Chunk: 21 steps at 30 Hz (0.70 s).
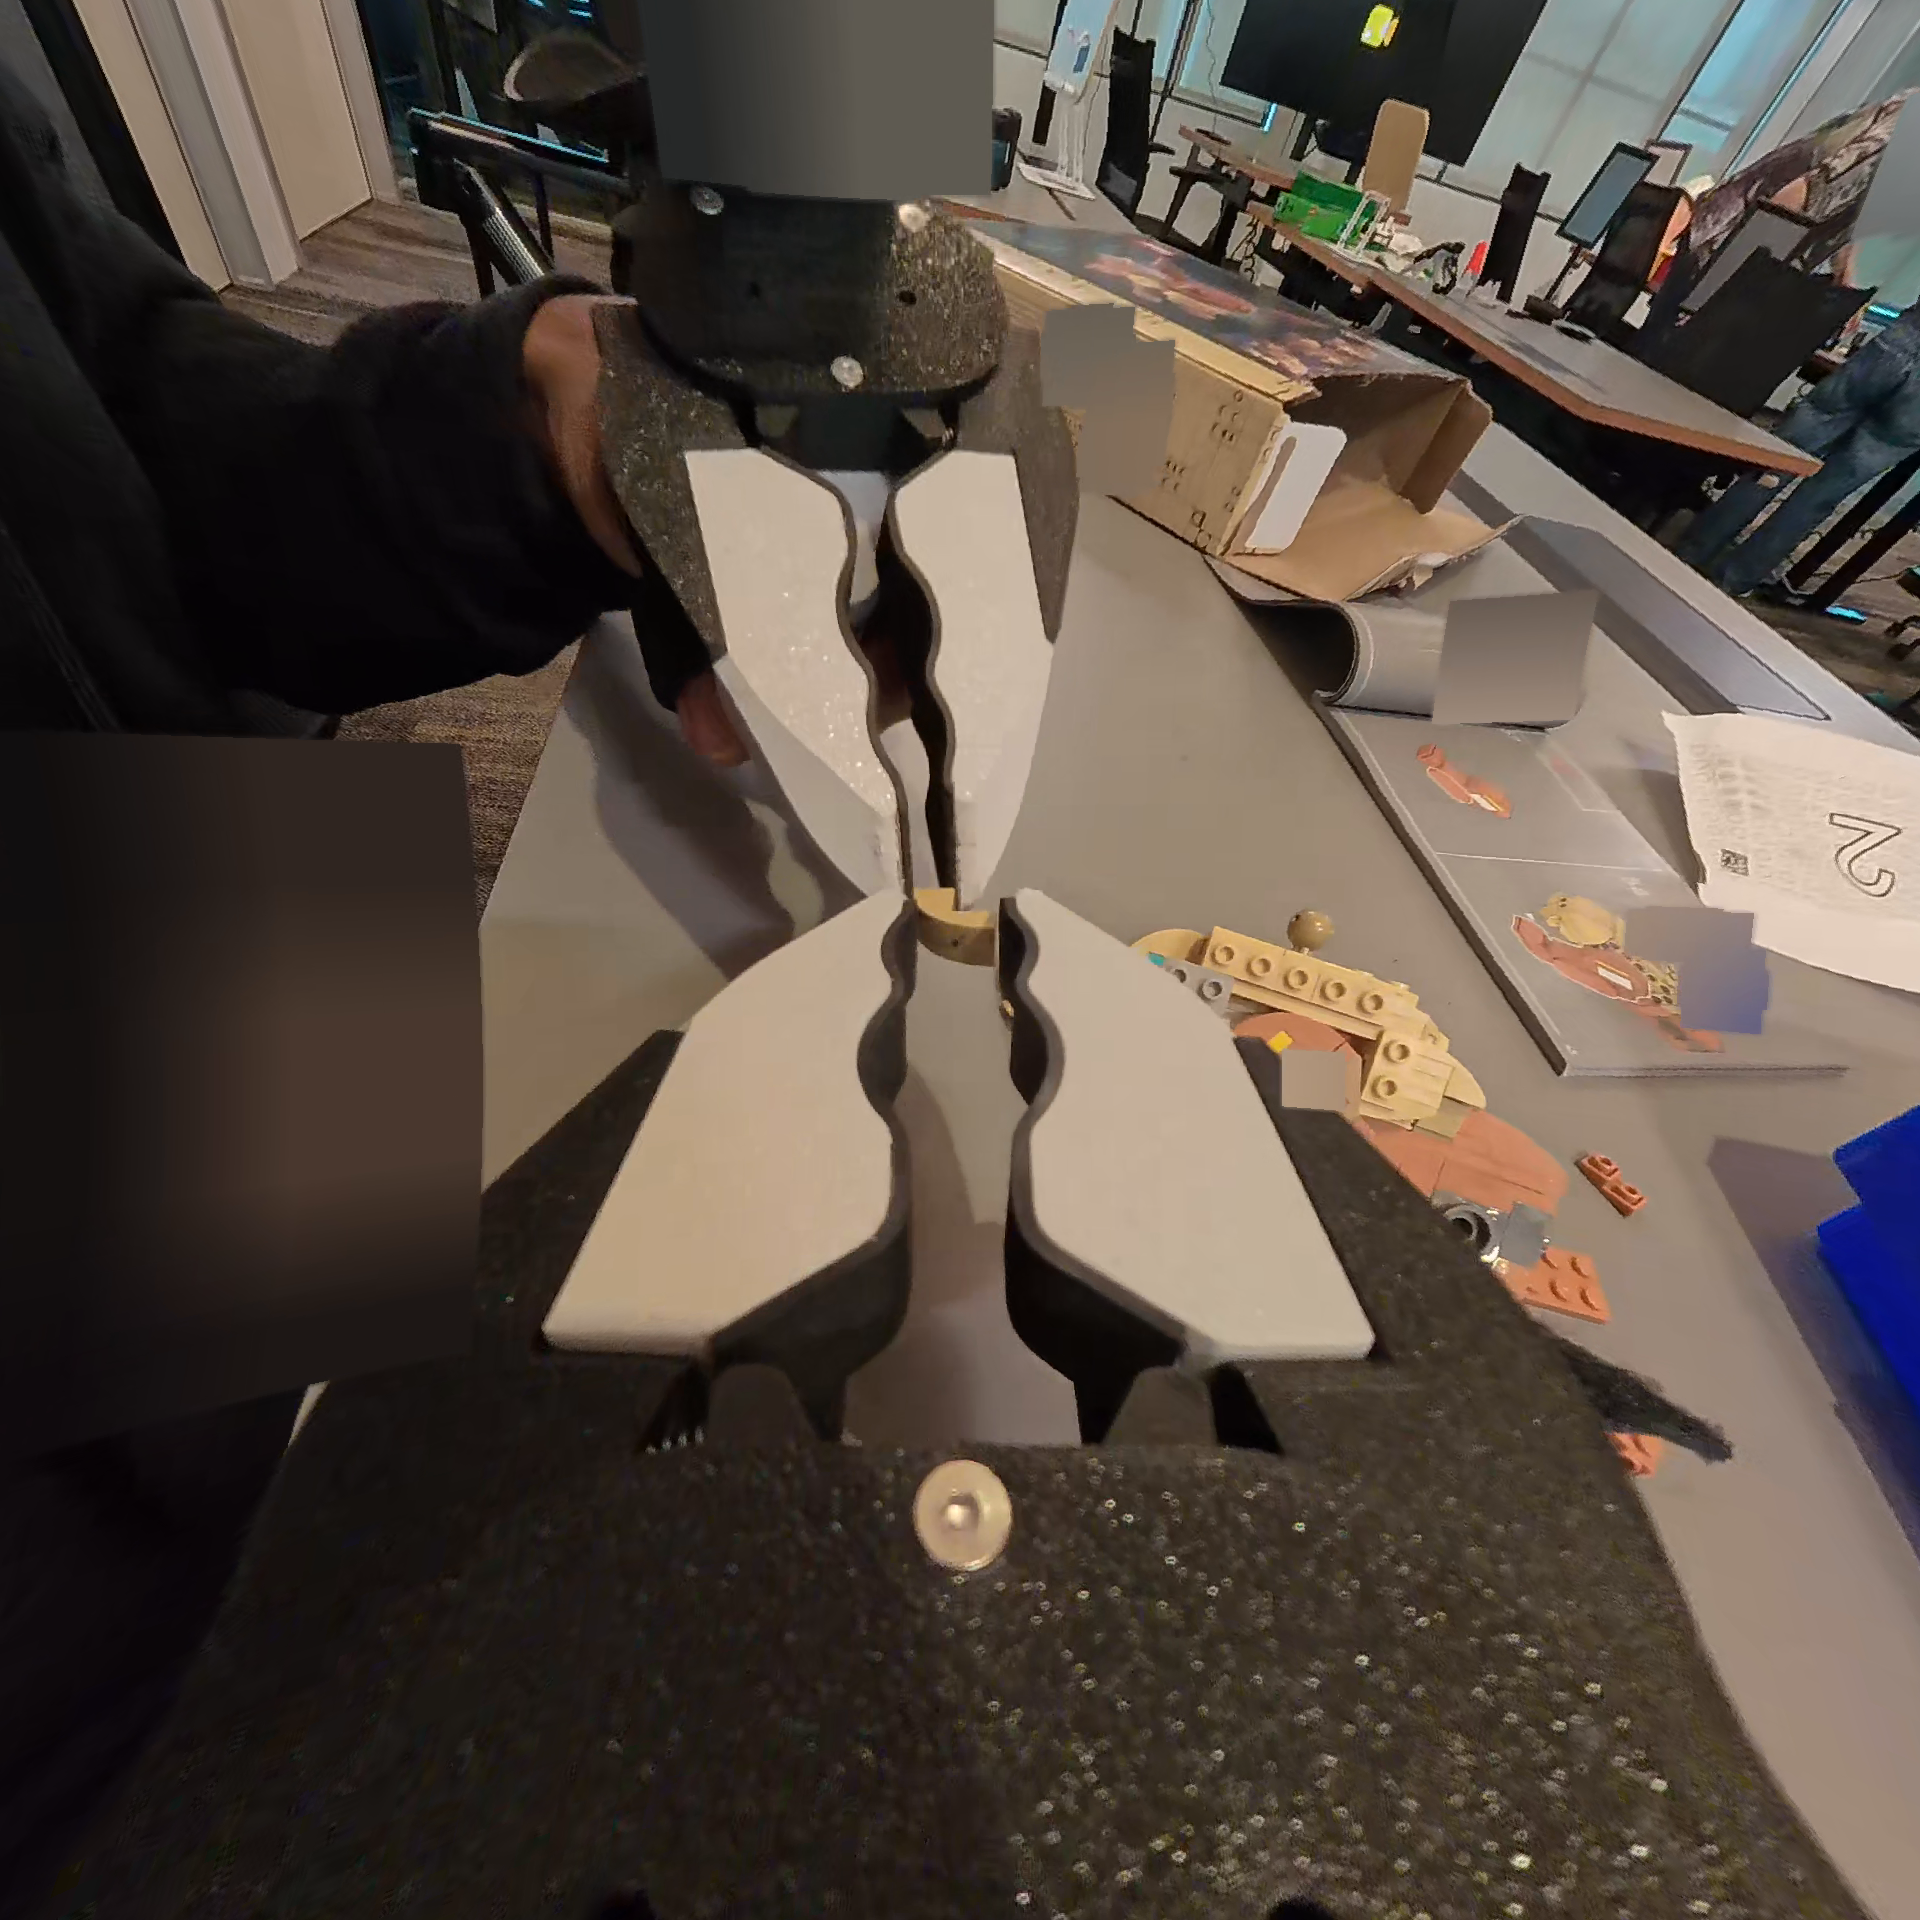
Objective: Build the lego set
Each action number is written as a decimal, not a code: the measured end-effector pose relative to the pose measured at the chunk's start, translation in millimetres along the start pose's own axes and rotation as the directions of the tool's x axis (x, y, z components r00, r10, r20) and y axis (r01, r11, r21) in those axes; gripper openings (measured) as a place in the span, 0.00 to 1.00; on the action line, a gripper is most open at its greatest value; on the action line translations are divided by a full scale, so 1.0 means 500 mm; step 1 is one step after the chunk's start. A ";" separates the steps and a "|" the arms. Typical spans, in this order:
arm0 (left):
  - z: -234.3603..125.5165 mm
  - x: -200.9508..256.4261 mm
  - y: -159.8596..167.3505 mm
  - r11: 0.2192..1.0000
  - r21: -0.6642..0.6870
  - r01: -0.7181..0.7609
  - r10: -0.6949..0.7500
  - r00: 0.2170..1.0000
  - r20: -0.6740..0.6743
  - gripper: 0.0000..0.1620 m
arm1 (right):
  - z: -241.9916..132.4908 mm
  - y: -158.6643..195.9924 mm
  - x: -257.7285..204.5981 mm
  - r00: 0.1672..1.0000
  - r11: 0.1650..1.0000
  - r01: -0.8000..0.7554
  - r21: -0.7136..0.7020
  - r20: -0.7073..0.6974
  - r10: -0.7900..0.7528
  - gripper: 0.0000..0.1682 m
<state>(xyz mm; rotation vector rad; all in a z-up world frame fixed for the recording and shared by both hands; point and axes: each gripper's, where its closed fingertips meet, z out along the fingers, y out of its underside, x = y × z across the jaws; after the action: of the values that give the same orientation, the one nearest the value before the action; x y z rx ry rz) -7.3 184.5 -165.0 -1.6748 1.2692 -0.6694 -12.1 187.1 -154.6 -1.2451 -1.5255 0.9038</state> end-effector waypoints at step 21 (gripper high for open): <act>-0.005 0.000 0.002 0.996 0.083 0.021 -0.012 0.995 -0.103 0.02 | -0.005 -0.001 0.003 0.988 0.992 -0.130 0.004 0.080 0.129 0.06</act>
<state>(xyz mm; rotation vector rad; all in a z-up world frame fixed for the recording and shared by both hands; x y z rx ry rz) -9.7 183.8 -164.6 -1.6011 1.2818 -0.8167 -9.8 188.4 -153.1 -1.3278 -1.5145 1.0549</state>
